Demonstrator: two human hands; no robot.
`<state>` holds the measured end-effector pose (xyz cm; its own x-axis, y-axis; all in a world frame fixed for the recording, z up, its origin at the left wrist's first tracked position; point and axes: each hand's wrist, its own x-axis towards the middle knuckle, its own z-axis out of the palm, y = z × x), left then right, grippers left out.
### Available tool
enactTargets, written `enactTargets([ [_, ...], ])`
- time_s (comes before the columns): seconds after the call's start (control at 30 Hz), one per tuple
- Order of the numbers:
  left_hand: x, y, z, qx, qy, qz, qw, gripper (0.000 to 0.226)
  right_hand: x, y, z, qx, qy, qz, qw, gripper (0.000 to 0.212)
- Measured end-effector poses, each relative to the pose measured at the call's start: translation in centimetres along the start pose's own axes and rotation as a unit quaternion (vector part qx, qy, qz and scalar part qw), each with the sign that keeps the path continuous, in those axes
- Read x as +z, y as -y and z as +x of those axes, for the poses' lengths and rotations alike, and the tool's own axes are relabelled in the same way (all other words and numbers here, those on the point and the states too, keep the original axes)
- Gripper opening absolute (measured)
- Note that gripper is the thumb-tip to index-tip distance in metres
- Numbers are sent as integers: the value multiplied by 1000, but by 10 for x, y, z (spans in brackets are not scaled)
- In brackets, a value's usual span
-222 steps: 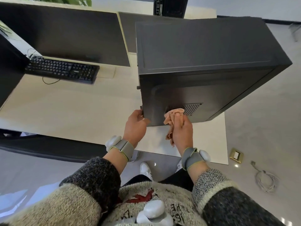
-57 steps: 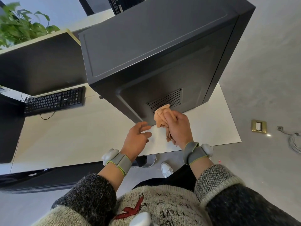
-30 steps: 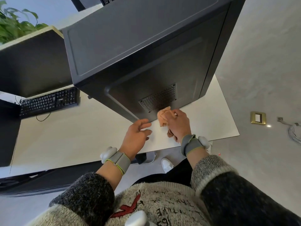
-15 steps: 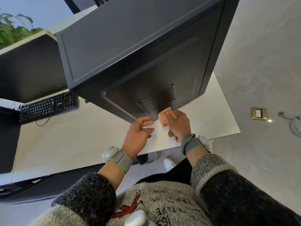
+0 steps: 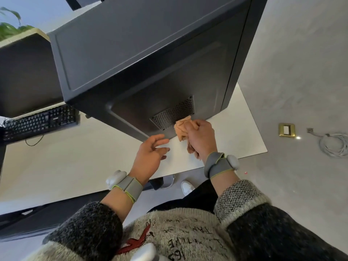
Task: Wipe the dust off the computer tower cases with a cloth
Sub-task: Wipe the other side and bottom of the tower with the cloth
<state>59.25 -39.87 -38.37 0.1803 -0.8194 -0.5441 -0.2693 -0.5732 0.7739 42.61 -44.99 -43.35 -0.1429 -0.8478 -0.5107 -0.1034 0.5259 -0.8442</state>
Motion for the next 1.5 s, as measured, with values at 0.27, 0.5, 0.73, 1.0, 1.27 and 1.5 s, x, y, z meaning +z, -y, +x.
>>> enactTargets([
  [0.27,3,-2,0,-2,8,-2,1000,41,1,-14,4,71,10,-19,997,26],
  [0.5,3,-1,-2,-15,7,4,1000,40,4,1,-6,-78,-40,-5,996,34],
  [0.73,8,-7,-5,-5,11,1,1000,33,-7,-20,2,59,44,-86,994,24],
  [1.0,19,-12,-5,41,25,-50,998,27,-11,-14,-41,-203,97,-108,968,18],
  [1.27,29,-33,0,5,75,-145,987,26,-18,-13,-47,-263,2,-100,960,32],
  [1.5,24,-20,2,-29,33,-128,991,17,5,-24,12,-90,-130,-6,987,9],
])
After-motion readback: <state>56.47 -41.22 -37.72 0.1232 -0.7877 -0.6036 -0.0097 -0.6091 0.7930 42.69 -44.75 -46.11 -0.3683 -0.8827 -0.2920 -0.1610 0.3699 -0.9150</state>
